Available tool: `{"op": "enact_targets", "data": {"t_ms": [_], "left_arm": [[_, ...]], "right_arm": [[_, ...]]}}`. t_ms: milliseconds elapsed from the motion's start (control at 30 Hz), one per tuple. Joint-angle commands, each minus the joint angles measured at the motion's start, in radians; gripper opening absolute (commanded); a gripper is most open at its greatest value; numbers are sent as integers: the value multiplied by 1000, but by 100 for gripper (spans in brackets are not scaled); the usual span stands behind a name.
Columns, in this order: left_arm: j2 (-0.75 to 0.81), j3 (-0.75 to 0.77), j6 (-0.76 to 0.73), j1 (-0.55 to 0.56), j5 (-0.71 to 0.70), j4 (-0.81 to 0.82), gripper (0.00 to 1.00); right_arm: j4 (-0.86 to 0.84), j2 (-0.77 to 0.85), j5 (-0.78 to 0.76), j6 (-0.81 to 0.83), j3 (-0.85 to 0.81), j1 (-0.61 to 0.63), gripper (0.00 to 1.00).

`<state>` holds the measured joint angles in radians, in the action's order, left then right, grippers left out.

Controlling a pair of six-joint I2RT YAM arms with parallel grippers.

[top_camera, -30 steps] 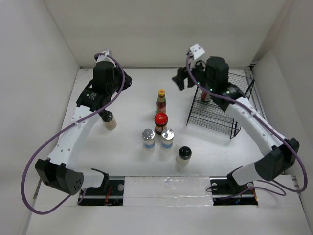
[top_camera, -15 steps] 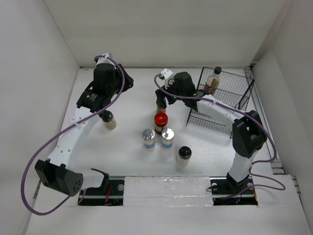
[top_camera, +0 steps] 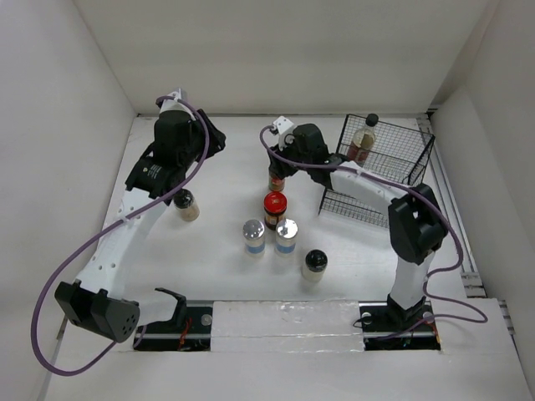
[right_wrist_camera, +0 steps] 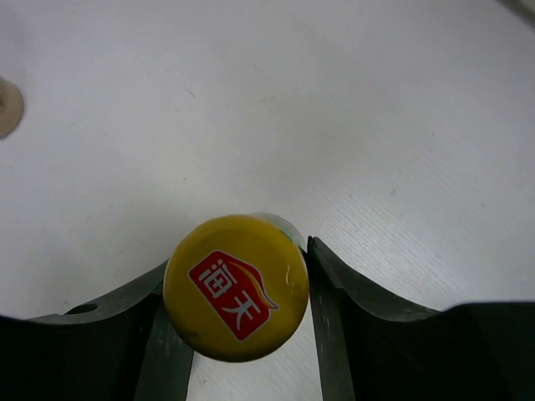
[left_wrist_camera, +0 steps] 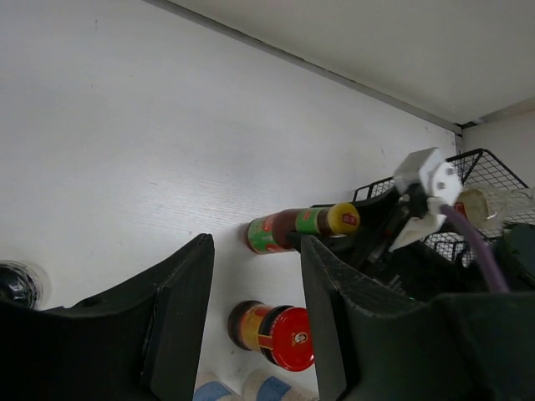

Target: Organize the condiment bottles

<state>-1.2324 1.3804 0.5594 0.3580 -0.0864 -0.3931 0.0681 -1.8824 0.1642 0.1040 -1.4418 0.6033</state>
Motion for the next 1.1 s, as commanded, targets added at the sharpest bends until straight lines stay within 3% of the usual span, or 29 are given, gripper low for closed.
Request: {"op": "enact_targets", "data": {"t_ms": [0, 300, 533, 800, 1067], "left_arm": [[27, -6, -9, -1, -10, 17, 42], [17, -15, 0, -1, 31, 26, 42], [-2, 8, 0, -1, 40, 26, 42], [-32, 19, 10, -1, 60, 36, 42], [-32, 9, 10, -1, 71, 46, 42]], "right_arm": [[-145, 248, -8, -15, -119, 0, 11], [70, 439, -20, -15, -376, -166, 7], [189, 532, -93, -79, -479, -388, 7], [242, 600, -175, -98, -336, -606, 5], [174, 582, -150, -116, -178, -683, 4]]}}
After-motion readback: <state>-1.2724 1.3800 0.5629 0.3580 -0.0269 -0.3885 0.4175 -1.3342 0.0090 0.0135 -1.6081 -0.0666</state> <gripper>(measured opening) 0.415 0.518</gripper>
